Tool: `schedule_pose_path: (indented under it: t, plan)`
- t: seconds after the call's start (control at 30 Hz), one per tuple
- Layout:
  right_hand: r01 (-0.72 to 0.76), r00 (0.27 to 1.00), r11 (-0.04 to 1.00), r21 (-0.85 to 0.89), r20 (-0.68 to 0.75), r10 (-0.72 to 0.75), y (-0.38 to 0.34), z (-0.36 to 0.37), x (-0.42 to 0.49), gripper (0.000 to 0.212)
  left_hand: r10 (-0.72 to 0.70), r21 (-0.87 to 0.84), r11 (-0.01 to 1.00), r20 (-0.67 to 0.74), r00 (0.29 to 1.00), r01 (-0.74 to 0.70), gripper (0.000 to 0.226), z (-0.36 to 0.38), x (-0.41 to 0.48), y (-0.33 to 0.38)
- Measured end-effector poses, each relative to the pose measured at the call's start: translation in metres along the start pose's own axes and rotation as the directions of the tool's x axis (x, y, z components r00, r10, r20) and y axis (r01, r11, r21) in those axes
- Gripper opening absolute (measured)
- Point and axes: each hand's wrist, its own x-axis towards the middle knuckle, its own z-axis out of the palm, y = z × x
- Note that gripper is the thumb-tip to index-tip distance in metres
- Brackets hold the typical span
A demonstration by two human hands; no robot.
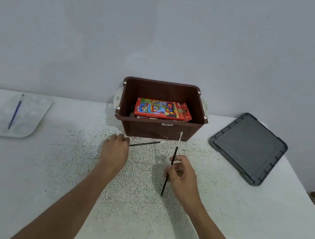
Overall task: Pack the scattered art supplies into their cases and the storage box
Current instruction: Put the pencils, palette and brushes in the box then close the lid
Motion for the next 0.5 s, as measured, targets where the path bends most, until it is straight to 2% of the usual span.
schedule_pose_path:
  t: [0.07, 0.17, 0.23, 0.33, 0.5]
  plan:
    - [0.002, 1.0, 1.0, 0.015, 0.006, -0.002, -0.002, 0.0, -0.001, 0.008, 0.024, 0.021, 0.999, -0.014, 1.0, -0.024, 0.014, 0.001, -0.001, -0.002]
    - [-0.011, 1.0, 0.999, 0.038, 0.02, 0.01, -0.005, -0.001, 0.0, 0.011, 0.051, -0.047, 0.998, -0.049, 0.997, -0.053, 0.011, 0.001, -0.006, -0.002]
    - [-0.036, 0.999, 0.997, 0.067, 0.026, 0.034, -0.006, -0.001, 0.003, 0.015, 0.046, -0.195, 0.979, -0.047, 0.998, -0.055, 0.006, 0.001, -0.013, 0.0]
    - [-0.075, 0.997, 0.991, 0.108, 0.042, 0.071, -0.007, -0.003, 0.006, 0.015, 0.042, -0.455, 0.888, -0.071, 0.997, -0.07, 0.011, 0.0, -0.027, 0.008]
    - [-0.095, 0.993, 0.983, 0.155, 0.089, 0.082, -0.012, -0.005, 0.009, 0.002, 0.08, -0.62, 0.779, -0.046, 0.996, -0.091, 0.012, -0.007, -0.055, 0.026]
